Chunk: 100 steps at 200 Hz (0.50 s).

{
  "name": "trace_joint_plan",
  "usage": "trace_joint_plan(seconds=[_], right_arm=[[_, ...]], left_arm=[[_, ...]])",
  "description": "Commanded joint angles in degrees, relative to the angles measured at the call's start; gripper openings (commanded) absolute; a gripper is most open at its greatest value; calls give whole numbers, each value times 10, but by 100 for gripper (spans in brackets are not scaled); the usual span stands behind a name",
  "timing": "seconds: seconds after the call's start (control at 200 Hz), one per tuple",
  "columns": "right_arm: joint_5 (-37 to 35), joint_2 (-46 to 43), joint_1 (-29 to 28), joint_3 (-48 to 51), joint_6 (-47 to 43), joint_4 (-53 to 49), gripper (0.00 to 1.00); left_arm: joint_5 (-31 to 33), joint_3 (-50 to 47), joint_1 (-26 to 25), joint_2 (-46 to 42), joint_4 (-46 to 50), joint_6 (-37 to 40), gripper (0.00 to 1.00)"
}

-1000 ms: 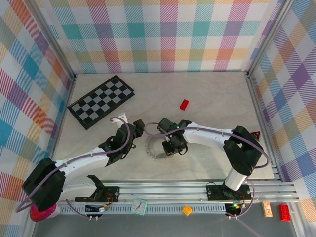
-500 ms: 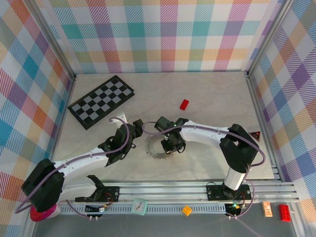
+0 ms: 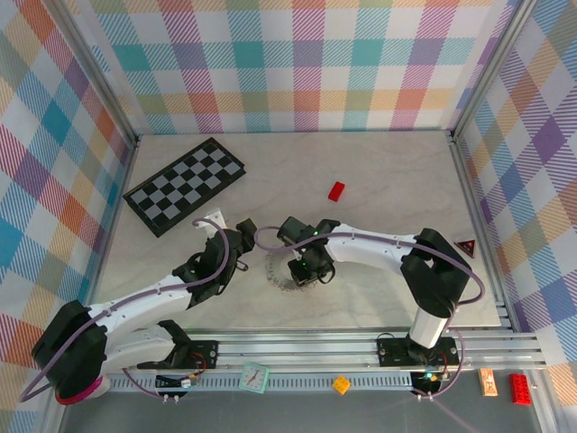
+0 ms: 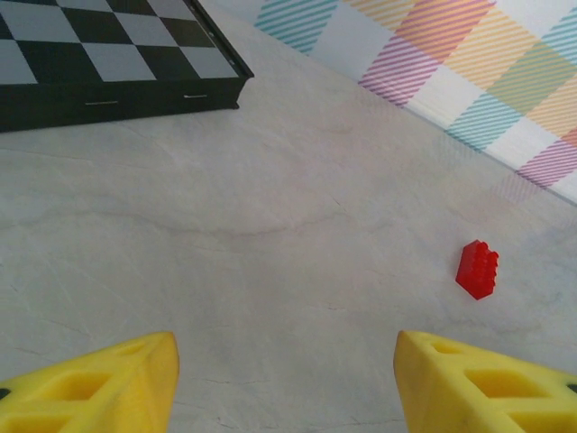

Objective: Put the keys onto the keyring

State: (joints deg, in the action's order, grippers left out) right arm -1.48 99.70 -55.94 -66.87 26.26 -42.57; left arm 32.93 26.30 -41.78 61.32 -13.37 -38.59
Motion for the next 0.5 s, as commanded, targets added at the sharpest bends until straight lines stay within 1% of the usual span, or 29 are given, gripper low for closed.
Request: trace_joint_plan(seconds=[0.0,0.22,0.495], right_arm=[[4,2,-14,-2,38,-2,29],[-23,12,-21,9,61,-5,28],[-26,33,-21,10,65,-7,24]], left_arm=[[26,-12,6,-15,17,-13,64],[30,-14,6,-22,23,-17,64],[31,-17,6,-28,26,-20,64]])
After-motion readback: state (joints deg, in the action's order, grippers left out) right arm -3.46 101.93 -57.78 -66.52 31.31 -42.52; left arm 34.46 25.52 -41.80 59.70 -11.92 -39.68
